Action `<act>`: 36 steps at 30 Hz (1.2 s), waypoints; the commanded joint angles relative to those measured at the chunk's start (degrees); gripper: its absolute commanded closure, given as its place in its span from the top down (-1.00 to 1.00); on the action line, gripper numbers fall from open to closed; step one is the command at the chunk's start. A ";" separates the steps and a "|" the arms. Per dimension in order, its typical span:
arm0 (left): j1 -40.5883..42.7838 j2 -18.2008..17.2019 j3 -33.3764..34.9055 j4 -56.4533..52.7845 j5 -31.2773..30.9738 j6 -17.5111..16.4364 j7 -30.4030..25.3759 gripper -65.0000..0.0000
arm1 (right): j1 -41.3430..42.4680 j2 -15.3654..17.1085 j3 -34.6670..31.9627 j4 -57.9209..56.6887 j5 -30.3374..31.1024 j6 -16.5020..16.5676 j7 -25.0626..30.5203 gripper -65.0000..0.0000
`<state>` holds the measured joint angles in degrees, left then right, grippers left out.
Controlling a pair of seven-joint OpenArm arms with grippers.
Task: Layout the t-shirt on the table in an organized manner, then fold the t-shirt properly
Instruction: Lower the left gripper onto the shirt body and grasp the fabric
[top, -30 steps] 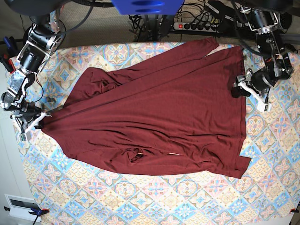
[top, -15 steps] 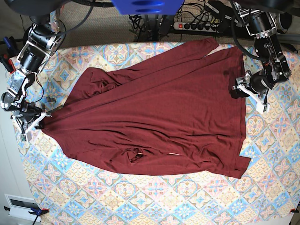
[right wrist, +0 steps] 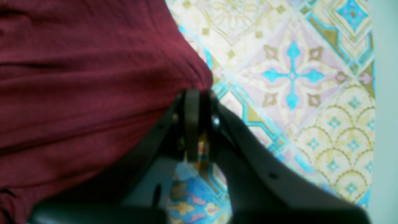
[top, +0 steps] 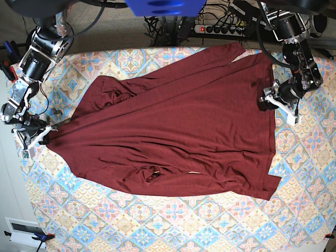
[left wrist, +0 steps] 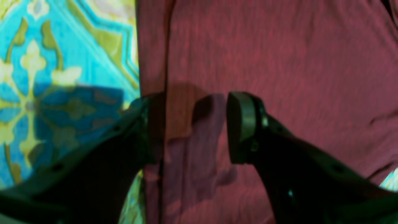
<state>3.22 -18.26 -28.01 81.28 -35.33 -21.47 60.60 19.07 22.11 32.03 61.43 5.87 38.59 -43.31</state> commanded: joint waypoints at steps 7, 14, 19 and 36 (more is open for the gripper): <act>-0.37 -0.07 2.12 0.00 -0.67 -0.20 1.16 -0.40 | 1.46 1.41 0.19 0.86 0.68 -0.13 1.24 -1.00; -0.45 -0.24 2.03 0.00 -0.32 -0.20 0.98 -0.96 | 1.46 1.41 0.19 0.86 0.68 -0.13 1.24 -1.00; -0.28 -1.21 -3.33 -0.18 -0.23 -0.20 0.98 -1.00 | 1.46 1.41 0.19 0.86 0.68 -0.13 1.24 -1.00; 1.13 -2.53 -7.81 -2.37 3.64 -0.11 -6.93 -0.99 | 1.46 1.41 0.19 0.77 0.68 -0.13 1.24 -1.00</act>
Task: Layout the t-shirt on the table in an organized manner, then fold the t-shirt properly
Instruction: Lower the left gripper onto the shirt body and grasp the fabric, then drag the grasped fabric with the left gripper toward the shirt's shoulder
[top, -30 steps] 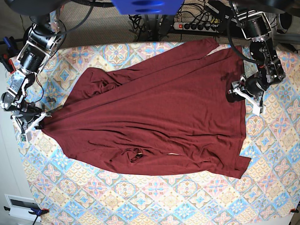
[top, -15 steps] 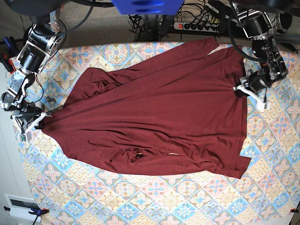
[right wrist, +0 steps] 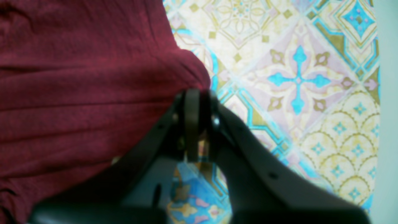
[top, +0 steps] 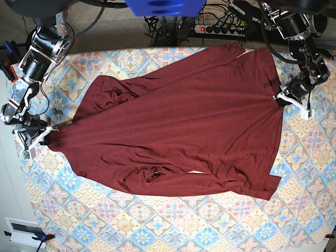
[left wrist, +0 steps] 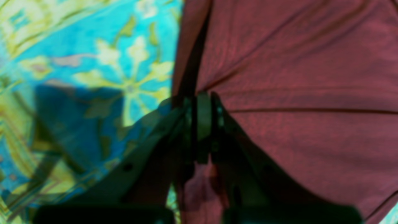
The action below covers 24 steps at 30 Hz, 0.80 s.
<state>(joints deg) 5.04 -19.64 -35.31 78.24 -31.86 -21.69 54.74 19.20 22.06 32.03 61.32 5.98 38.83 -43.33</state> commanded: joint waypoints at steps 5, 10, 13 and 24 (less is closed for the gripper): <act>-1.04 -1.24 -2.71 -4.00 0.43 0.11 -3.62 -0.99 | 1.24 1.45 0.19 0.88 0.57 -0.37 1.27 -1.00; -2.09 -1.15 -4.65 -5.93 0.16 0.11 -3.00 -0.99 | 1.24 1.45 0.19 0.88 0.57 -0.37 1.18 -1.00; -2.09 -1.33 -4.65 -5.31 0.08 0.02 -0.37 -0.98 | 1.24 1.45 0.19 0.88 0.57 -0.37 1.18 -1.00; 4.94 -5.28 -5.44 6.03 -10.21 0.02 5.35 -0.49 | 1.24 1.45 0.10 0.88 0.57 -0.37 1.18 -1.00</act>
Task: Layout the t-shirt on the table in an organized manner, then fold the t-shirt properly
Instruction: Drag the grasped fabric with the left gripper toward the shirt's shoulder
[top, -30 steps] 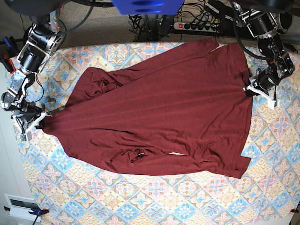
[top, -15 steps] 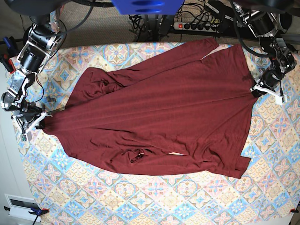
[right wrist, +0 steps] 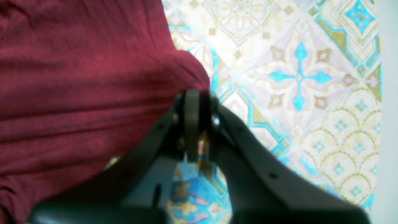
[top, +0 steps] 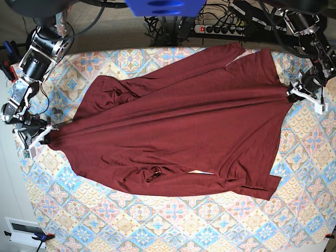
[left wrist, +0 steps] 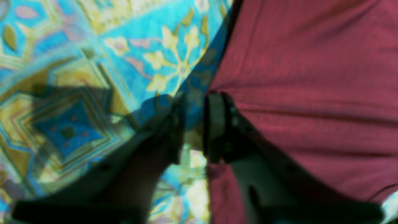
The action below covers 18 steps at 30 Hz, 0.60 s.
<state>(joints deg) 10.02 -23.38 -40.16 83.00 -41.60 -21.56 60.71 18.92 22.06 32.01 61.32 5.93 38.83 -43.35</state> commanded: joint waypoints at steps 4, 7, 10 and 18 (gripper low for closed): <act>4.88 -1.63 -0.76 5.66 -5.65 -0.11 -0.62 -0.25 | 1.52 1.45 0.12 0.88 0.62 -0.37 1.20 -1.00; 9.19 -1.55 -0.85 10.76 -8.72 -0.11 -0.80 -0.18 | 1.52 1.45 0.12 0.79 0.53 -0.37 1.20 -1.00; 11.74 -1.55 -0.94 14.01 -8.81 -0.11 -0.97 -0.19 | 1.61 1.45 0.12 0.79 0.53 -0.37 1.20 -1.00; 12.53 -0.58 -0.50 14.10 -8.46 -0.11 -0.62 -0.19 | 1.61 1.45 -3.66 0.79 0.53 -0.37 1.20 -1.00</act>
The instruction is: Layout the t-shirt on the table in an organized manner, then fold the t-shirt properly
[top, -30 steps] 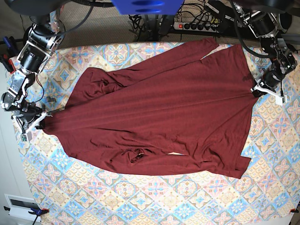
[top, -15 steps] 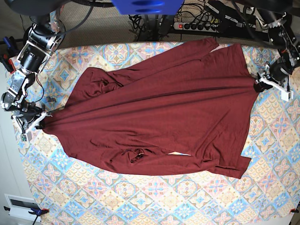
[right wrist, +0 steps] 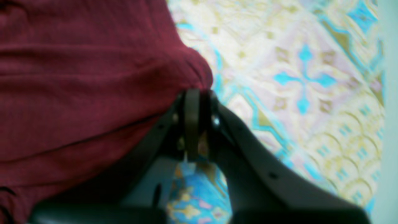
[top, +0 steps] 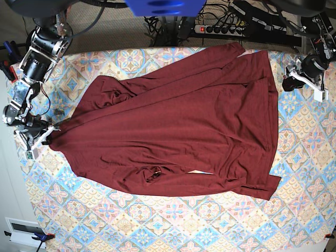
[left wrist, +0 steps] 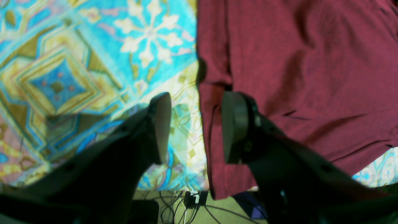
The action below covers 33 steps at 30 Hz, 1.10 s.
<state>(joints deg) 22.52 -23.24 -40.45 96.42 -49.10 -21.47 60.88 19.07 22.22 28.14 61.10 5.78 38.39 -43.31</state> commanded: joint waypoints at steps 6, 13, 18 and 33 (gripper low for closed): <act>-0.59 3.60 -0.13 0.59 5.63 -0.20 -1.23 -0.17 | 1.63 1.30 -0.58 1.01 0.68 -1.42 1.60 -1.00; -4.37 5.53 0.84 -3.10 10.46 -0.20 -1.23 -0.17 | 1.63 1.30 -0.67 0.92 0.68 -4.33 1.77 -1.00; -7.01 5.09 5.33 -7.06 10.20 -0.20 -1.32 -0.18 | 1.63 1.30 -0.67 0.92 0.68 -4.41 1.77 -1.00; -7.18 5.53 5.59 1.12 7.48 -0.11 -1.06 -0.18 | 1.63 1.30 -0.58 1.01 0.68 -5.03 1.68 -1.00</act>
<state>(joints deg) 15.64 -16.93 -34.72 96.97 -40.86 -21.50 60.66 19.25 22.17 27.35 61.06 5.96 33.63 -42.87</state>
